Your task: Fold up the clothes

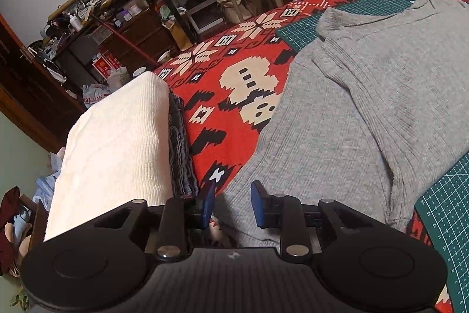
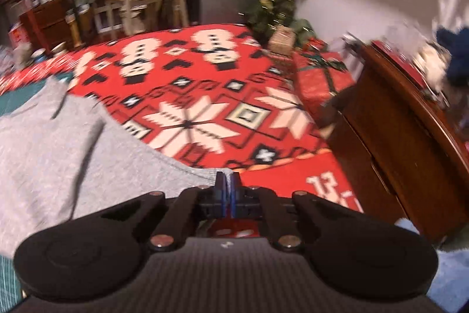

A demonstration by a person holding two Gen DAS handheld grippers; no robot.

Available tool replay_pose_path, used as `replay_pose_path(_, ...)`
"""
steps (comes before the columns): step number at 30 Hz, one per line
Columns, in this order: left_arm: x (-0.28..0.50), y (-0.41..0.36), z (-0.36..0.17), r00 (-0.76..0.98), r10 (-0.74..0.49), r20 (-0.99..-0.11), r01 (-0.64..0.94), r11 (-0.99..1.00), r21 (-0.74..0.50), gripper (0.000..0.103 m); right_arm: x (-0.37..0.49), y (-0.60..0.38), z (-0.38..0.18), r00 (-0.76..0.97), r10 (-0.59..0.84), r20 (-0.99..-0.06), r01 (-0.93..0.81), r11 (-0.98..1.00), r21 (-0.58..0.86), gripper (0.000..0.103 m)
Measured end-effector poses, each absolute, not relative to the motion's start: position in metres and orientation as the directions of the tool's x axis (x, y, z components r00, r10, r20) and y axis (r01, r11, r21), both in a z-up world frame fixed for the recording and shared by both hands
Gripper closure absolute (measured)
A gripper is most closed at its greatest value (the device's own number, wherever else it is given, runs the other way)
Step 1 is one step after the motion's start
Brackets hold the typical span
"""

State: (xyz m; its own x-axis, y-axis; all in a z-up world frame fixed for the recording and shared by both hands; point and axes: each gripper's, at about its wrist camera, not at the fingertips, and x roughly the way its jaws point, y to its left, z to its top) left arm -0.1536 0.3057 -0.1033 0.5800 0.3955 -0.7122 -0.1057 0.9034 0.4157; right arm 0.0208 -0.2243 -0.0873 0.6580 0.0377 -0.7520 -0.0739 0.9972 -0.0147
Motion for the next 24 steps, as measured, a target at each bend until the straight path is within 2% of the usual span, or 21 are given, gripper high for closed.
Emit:
replay_pose_path(4, -0.154, 0.305, -0.103, 0.578, 0.399, -0.712, -0.112, 0.903, 0.415, 0.076, 0.020, -0.228, -0.087, 0.654, 0.040, -0.756, -0.063, 0.998, -0.002, 0.099)
replay_pose_path(5, -0.153, 0.305, -0.103, 0.577, 0.399, -0.713, -0.115, 0.903, 0.413, 0.076, 0.020, -0.228, -0.087, 0.654, 0.040, -0.756, -0.059, 0.998, 0.001, 0.095)
replay_pose_path(7, -0.154, 0.307, -0.101, 0.578, 0.391, -0.716, -0.122, 0.909, 0.398, 0.076, 0.019, -0.230, -0.086, 0.656, 0.044, -0.754, -0.048, 0.999, 0.017, 0.080)
replay_pose_path(11, -0.156, 0.311, -0.096, 0.585, 0.373, -0.720, -0.143, 0.921, 0.361, 0.075, 0.009, -0.232, -0.076, 0.638, 0.092, -0.765, -0.054, 0.996, 0.075, 0.080)
replay_pose_path(13, -0.158, 0.313, -0.091, 0.589, 0.366, -0.721, -0.159, 0.927, 0.341, 0.074, 0.002, -0.233, -0.069, 0.618, 0.130, -0.776, -0.065, 0.991, 0.114, 0.077)
replay_pose_path(17, -0.165, 0.316, -0.079, 0.609, 0.338, -0.717, -0.186, 0.940, 0.285, 0.062, -0.013, -0.234, -0.056, 0.575, 0.205, -0.792, -0.084, 0.978, 0.192, 0.076)
replay_pose_path(19, -0.168, 0.319, -0.073, 0.618, 0.323, -0.717, -0.203, 0.946, 0.251, 0.060, -0.018, -0.235, -0.058, 0.550, 0.249, -0.797, -0.070, 0.965, 0.253, 0.083)
replay_pose_path(24, -0.173, 0.325, -0.066, 0.620, 0.307, -0.722, -0.239, 0.950, 0.199, 0.060, -0.018, -0.225, -0.073, 0.508, 0.294, -0.809, -0.050, 0.949, 0.313, 0.084)
